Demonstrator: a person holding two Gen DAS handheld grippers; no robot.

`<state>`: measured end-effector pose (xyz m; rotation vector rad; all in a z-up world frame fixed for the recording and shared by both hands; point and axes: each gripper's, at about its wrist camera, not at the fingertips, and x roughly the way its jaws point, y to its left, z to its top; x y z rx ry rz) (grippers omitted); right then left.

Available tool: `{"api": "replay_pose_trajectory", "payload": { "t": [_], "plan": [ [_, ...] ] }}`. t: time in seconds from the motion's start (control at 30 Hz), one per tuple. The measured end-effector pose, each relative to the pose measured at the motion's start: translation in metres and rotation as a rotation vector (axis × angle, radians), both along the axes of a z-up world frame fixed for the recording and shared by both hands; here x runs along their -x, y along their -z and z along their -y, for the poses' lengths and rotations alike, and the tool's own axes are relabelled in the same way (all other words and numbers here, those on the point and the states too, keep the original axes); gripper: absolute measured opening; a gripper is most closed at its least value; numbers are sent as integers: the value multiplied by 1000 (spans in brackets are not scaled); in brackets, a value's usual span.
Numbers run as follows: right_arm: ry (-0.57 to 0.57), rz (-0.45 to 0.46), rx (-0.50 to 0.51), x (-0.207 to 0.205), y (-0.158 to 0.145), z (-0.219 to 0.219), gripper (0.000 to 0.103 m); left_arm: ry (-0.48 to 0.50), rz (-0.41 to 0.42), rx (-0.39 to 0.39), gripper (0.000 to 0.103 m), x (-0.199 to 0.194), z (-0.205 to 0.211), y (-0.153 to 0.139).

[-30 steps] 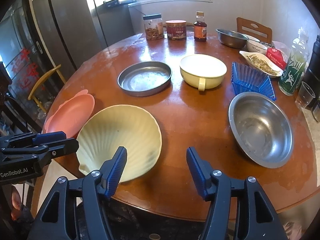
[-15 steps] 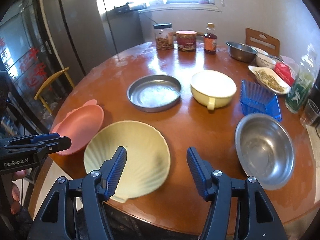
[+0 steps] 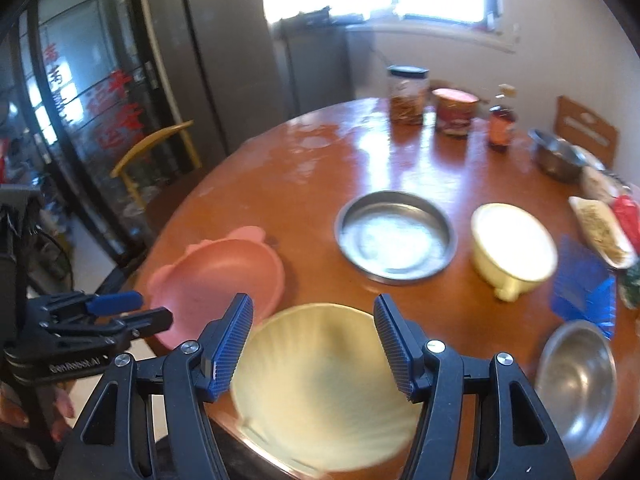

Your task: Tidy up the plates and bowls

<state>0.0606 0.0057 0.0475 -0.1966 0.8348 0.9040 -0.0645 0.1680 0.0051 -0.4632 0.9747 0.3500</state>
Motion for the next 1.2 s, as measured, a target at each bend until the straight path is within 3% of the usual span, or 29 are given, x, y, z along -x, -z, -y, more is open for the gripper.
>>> {"api": "replay_pose_trajectory", "payload": {
  "t": [0.13,0.33,0.63,0.9,1.0,1.2],
  "plan": [
    [-60,22,58,-5,5,-31,65,-42,-9,29,56,9,-18,7],
    [-105,-42,115,-18,30,-66,65,-79,-24,73,56,12,-36,19],
    [-118,-83,174,-36,59,-92,65,-76,-41,128,56,4,-40,36],
    [-137,-117,161,-45,70,-101,64,-56,-54,148,56,-12,-37,45],
    [-160,-102,166,-43,73,-105,49,-67,-52,153,56,-15,-38,47],
    [-188,-107,188,-38,83,-113,31,-69,-41,154,56,-21,-39,48]
  ]
}}
